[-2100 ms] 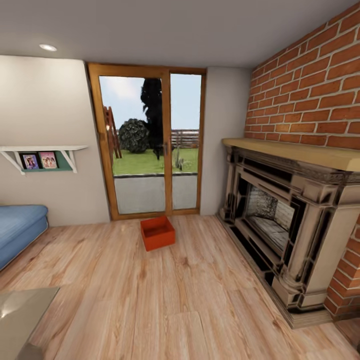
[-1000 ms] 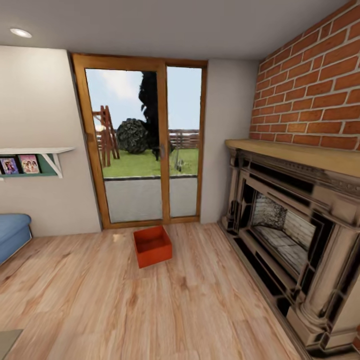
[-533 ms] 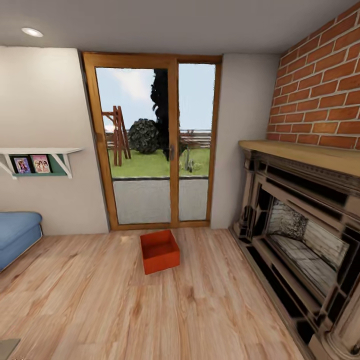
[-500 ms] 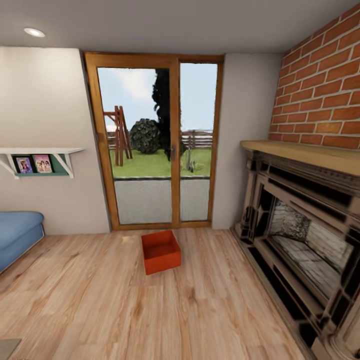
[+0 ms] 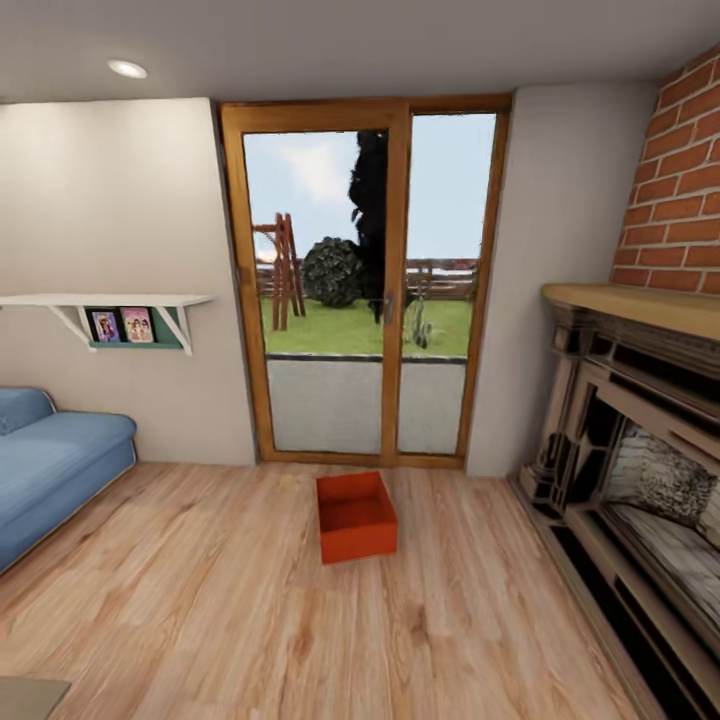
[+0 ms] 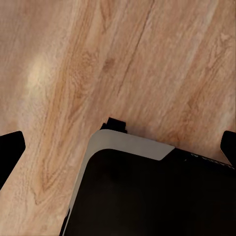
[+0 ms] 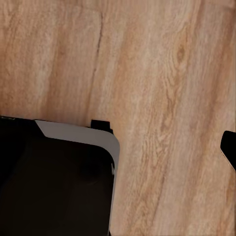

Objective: Move the two storage containers from the living room to the garage. In the garage, place one container on the floor and stack the other container on top of it (either order is fine).

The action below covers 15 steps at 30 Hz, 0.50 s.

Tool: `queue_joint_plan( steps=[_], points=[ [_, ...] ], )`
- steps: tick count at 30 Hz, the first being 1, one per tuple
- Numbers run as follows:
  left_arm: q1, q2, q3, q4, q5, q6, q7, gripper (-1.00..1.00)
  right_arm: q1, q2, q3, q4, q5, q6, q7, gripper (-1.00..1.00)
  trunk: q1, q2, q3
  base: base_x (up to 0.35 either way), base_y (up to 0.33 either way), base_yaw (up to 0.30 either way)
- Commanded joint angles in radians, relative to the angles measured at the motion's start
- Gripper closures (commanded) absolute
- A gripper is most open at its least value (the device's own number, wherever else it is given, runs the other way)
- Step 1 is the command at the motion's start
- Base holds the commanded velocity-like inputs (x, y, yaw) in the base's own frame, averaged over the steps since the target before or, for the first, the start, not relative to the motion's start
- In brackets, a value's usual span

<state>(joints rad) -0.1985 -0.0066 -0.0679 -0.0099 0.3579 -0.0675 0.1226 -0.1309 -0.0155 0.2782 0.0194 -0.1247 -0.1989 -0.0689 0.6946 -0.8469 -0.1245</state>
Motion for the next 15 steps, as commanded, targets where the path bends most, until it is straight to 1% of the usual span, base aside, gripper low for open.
queue_joint_plan(
  steps=[1, 15],
  points=[
    [-0.001, -0.001, -0.007, 0.001, 0.007, -0.003, 0.003, -1.00, -0.001, 0.000, 0.009, 0.002, -0.011, -0.005, 0.001, -1.00, 0.001, -0.001, -0.002, 0.320, 0.000, 0.112],
    [-0.001, -0.001, -0.007, 0.001, 0.007, -0.003, 0.003, -1.00, -0.001, -0.003, 0.012, 0.002, -0.012, -0.007, 0.012, -1.00, 0.001, -0.001, -0.002, 0.320, 0.000, 0.011]
  ],
)
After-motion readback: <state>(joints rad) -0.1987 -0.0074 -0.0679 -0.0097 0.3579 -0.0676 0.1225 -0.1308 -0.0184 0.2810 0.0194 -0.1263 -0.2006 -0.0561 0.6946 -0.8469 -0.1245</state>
